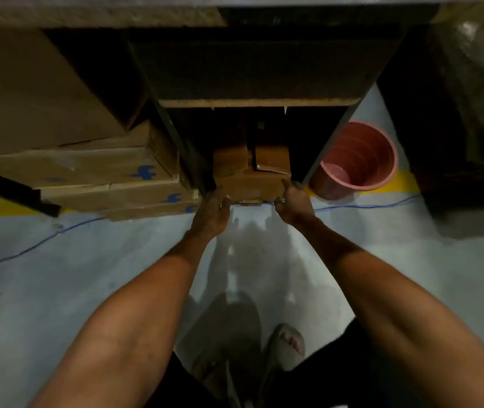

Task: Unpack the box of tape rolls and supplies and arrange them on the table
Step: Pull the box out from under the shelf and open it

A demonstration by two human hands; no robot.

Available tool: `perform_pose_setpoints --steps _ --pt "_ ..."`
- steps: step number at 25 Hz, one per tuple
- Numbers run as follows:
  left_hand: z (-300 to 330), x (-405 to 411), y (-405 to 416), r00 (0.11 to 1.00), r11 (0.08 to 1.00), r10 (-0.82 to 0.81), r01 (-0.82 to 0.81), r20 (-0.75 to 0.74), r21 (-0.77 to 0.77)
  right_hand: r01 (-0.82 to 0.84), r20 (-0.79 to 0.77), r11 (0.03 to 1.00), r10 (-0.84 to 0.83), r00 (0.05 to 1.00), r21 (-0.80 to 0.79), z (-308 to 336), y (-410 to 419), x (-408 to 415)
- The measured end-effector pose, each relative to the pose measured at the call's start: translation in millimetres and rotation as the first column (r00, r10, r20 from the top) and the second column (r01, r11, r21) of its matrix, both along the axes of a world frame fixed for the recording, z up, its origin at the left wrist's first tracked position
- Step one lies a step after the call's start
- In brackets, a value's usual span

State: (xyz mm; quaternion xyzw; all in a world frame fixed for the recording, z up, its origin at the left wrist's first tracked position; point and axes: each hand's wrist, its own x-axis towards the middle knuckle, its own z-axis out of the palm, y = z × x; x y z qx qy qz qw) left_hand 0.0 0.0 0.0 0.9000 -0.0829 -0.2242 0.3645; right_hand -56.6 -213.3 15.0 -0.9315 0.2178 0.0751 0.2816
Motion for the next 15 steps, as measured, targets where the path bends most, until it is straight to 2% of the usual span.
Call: perform_pose_setpoints --steps 1,6,13,15 --pt "-10.5 3.3 -2.5 0.999 0.999 0.021 -0.019 0.034 -0.048 0.004 0.021 1.0 -0.004 1.0 -0.003 -16.0 -2.0 1.3" --pt "-48.4 29.6 -23.0 0.988 0.995 0.076 -0.067 0.134 -0.076 -0.042 0.056 0.998 0.044 0.997 -0.038 -70.3 -11.4 27.1" --pt "-91.7 50.8 -42.2 0.986 0.986 0.16 -0.157 0.054 -0.063 0.025 0.153 0.999 -0.019 0.988 -0.035 -111.3 -12.8 39.5" --pt "-90.3 48.1 -45.6 0.978 0.976 0.207 -0.204 0.029 -0.08 0.052 0.18 0.999 -0.054 0.982 0.016 -112.8 -7.5 37.8"
